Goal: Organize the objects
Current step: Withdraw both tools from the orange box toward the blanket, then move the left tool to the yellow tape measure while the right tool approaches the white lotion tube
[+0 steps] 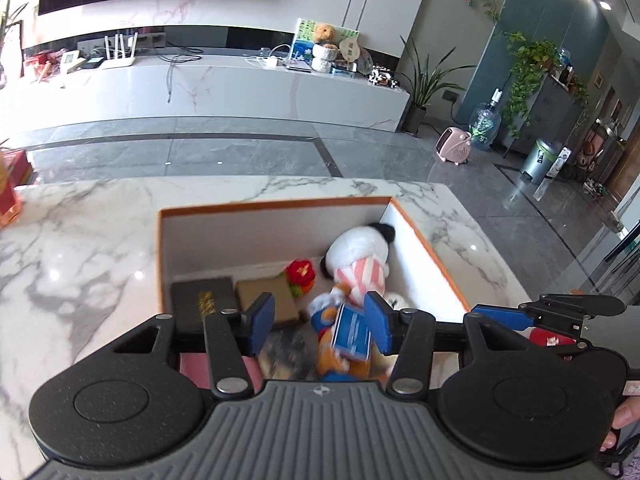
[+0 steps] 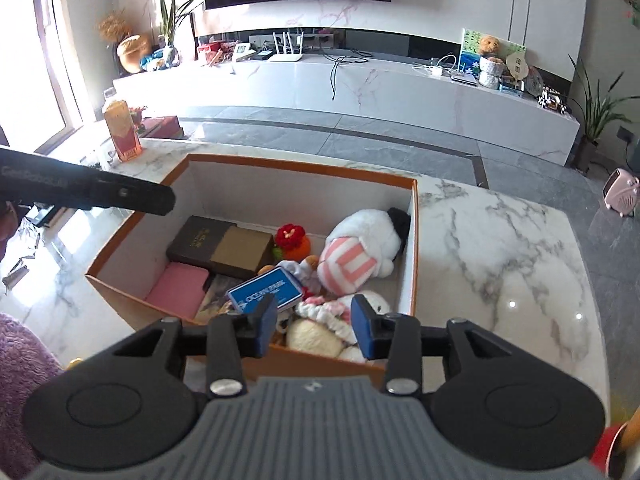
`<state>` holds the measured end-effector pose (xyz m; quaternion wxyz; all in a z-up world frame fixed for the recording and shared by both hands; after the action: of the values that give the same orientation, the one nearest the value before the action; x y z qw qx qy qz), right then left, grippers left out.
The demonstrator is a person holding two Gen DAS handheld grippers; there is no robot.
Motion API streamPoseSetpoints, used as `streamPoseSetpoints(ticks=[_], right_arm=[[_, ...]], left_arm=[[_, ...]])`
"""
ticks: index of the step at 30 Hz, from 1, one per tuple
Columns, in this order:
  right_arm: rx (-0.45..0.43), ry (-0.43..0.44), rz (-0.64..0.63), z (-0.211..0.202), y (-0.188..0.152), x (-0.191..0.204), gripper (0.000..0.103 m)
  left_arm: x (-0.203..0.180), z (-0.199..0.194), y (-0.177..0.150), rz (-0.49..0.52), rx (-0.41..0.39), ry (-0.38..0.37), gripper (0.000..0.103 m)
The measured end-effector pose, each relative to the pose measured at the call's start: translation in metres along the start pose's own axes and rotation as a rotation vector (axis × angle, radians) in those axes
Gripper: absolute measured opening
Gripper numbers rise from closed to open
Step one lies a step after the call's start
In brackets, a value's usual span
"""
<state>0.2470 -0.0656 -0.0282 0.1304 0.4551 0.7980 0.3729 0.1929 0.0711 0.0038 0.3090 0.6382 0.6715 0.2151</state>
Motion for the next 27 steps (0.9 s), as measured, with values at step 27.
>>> streamPoseSetpoints(ticks=[27], right_arm=[[0.216, 0.105, 0.248, 0.026, -0.139, 0.108, 0.056]], left_arm=[[0.054, -0.036, -0.165, -0.039, 0.193, 0.281, 0.058]])
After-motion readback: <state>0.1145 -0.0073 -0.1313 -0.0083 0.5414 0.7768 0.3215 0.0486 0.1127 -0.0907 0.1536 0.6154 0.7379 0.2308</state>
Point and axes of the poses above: each gripper's, at about its wrist camera, not at the fingertips, and z roughly the way its jaws point, x to its left, y to its top, the point moved 8 cm from there along z, roughly the way its jaws point, and after that the axes turned 7 degrees about y, right-handed, at the moved point
